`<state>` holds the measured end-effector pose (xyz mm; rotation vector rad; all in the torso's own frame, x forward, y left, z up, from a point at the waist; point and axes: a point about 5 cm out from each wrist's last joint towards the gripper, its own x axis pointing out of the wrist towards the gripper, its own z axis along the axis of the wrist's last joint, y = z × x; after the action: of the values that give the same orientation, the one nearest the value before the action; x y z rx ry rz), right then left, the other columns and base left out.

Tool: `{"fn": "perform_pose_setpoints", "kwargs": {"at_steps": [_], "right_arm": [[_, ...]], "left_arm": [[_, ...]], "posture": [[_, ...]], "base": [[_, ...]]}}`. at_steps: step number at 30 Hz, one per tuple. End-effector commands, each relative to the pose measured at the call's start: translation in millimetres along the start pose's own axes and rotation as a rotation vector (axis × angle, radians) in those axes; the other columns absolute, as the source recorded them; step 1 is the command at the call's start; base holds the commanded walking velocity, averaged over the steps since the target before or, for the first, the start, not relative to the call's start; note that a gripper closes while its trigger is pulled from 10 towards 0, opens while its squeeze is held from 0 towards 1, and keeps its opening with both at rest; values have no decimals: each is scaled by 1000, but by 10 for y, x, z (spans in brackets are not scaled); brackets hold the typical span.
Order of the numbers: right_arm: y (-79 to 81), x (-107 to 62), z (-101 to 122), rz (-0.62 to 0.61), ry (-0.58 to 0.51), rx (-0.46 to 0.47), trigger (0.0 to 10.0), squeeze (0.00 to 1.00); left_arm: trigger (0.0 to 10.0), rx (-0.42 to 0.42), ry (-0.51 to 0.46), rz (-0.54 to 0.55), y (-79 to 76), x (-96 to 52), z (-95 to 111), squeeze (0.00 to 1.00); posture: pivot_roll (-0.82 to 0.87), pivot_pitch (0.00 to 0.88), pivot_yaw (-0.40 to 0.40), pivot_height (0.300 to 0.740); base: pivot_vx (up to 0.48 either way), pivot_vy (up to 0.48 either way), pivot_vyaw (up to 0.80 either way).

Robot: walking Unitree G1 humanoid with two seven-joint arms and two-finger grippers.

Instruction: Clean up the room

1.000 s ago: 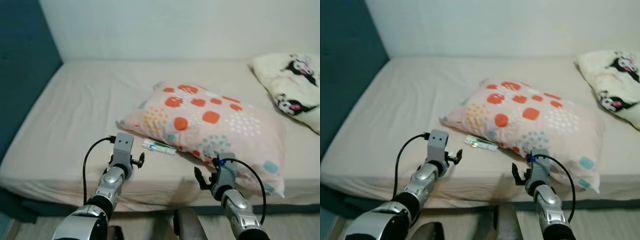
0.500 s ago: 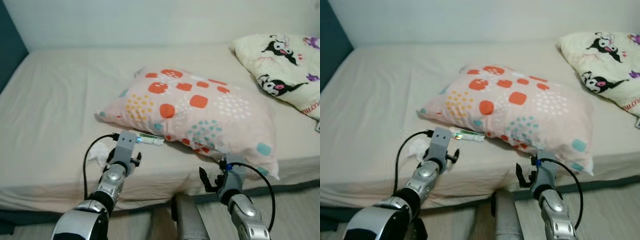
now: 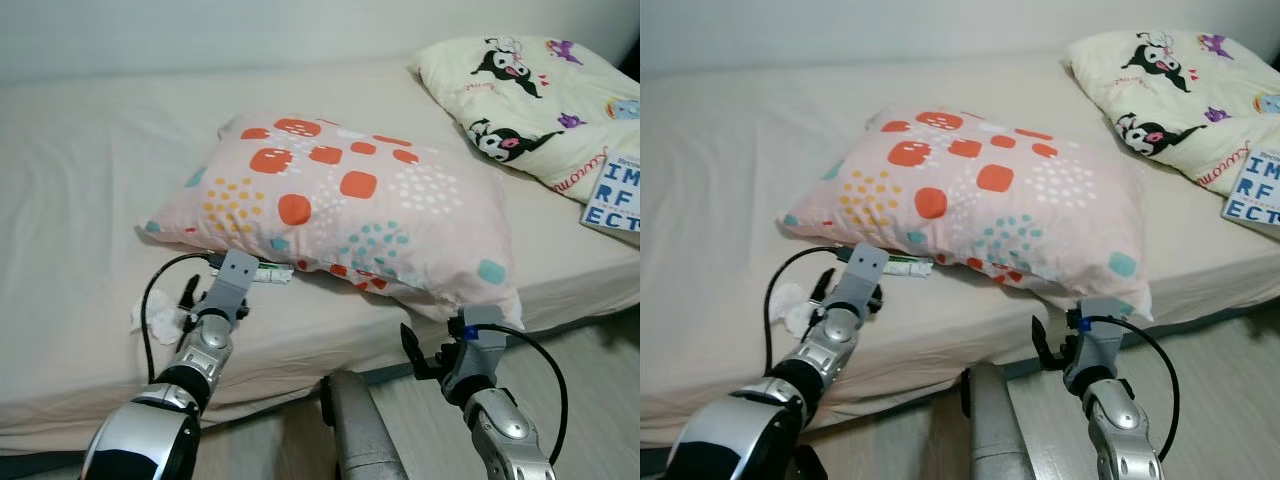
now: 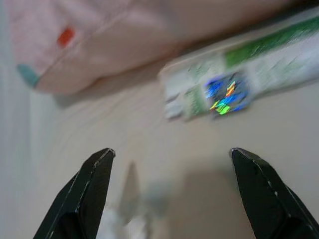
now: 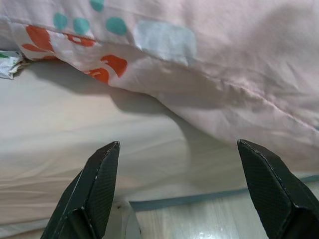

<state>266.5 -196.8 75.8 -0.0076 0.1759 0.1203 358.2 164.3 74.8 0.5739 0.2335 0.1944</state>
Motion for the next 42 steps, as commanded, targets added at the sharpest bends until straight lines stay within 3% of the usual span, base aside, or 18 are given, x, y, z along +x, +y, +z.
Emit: {"fn": "perform_pose_setpoints", "kwargs": {"at_steps": [1, 2, 4, 6, 8, 11, 21, 22, 23, 24, 29, 37, 40, 41, 42], "right_arm": [[33, -23, -26, 7, 21, 19, 10000, 0], [33, -23, -26, 7, 21, 19, 10000, 0], [55, -22, -5, 14, 27, 19, 10000, 0], [55, -22, -5, 14, 27, 19, 10000, 0], [71, 1, 7, 19, 29, 19, 10000, 0], [79, 34, 22, 20, 28, 19, 10000, 0], [69, 63, 64, 15, 22, 21, 10000, 0], [65, 67, 73, 13, 23, 20, 10000, 0], [65, 67, 73, 13, 23, 20, 10000, 0], [64, 77, 89, 12, 22, 20, 10000, 0], [74, 131, 161, 19, 3, 18, 10000, 0], [291, 305, 383, 124, -70, 22, 10000, 0], [550, 413, 434, 236, -74, 8, 10000, 0], [550, 413, 434, 236, -74, 8, 10000, 0], [684, 444, 451, 292, -75, 0, 10000, 0]], "left_arm": [[10000, 50, 49, 45, 99, -14, -177, 0], [10000, 50, 49, 45, 99, -14, -177, 0], [10000, 51, 78, 112, 265, 13, -254, 0], [10000, 51, 78, 112, 265, 13, -254, 0], [10000, 57, 116, 158, 408, 22, -354, 0], [10000, 90, 152, 189, 500, -6, -487, 0], [10000, 129, 264, 215, 573, -111, -782, 0], [3765, 122, 297, 201, 559, -149, -862, 0], [3765, 122, 297, 201, 559, -149, -862, 0], [0, 109, 324, 190, 547, -179, -924, 0], [0, 66, 365, 181, 545, -219, -1008, 0], [0, 59, 381, 187, 579, -251, -1078, 0], [0, 61, 388, 208, 645, -255, -1109, 0], [0, 61, 388, 208, 645, -255, -1109, 0], [0, 57, 388, 224, 689, -250, -1114, 0]], "posture": [[-477, 249, -43, 505], [-477, 249, -43, 505], [-457, 244, -40, 505], [-457, 244, -40, 505], [-445, 239, -36, 505], [-437, 235, -33, 505], [-436, 223, -27, 505], [-433, 220, -28, 505], [-433, 220, -28, 505], [-429, 217, -27, 505], [-421, 208, -27, 505], [-396, 200, -19, 505], [-379, 196, -21, 505], [-379, 196, -21, 505], [-376, 195, -22, 505]], "base": [[0, 0, 0], [0, 0, 0], [0, 0, 0], [0, 0, 0], [0, 0, 0], [0, 0, 0], [0, 0, 0], [0, 0, 0], [0, 0, 0], [0, 0, 0], [0, 0, 0], [0, 0, 0], [0, 0, 0], [0, 0, 0], [0, 0, 0]]}}
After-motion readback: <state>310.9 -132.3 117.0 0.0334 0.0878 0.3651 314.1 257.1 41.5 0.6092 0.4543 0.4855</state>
